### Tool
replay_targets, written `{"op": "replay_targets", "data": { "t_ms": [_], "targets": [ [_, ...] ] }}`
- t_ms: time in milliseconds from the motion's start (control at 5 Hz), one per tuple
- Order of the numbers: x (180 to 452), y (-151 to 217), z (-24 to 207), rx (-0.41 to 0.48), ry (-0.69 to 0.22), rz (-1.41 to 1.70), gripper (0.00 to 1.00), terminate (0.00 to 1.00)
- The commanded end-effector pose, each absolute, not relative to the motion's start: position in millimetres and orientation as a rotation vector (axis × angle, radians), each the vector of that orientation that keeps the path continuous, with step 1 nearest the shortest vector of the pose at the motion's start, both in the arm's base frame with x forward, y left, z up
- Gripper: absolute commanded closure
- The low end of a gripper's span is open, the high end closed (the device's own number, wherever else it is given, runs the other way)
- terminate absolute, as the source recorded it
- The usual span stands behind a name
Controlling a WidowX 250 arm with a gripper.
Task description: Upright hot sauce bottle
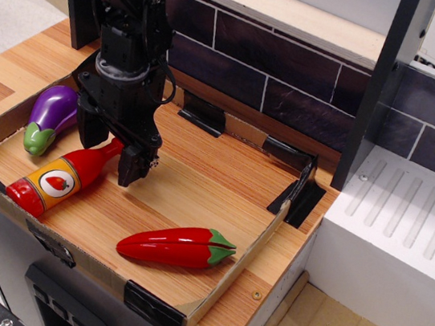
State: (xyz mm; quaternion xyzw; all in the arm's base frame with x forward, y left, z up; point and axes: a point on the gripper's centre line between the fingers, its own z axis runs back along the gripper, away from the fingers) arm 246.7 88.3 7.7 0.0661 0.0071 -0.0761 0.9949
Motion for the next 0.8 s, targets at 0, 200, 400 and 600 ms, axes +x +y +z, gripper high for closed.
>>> {"op": "replay_targets", "data": {
  "t_ms": [0, 200, 400, 600],
  "targets": [
    [247, 87, 12, 0.118, 0.006, -0.137, 1.00, 0.00],
    [250, 87, 13, 0.086, 0.018, -0.113, 1.00, 0.00],
    [257, 84, 22, 0.061, 0.021, -0.096, 1.00, 0.00],
    [265, 81, 28, 0.065, 0.043, -0.058, 1.00, 0.00]
  ]
}}
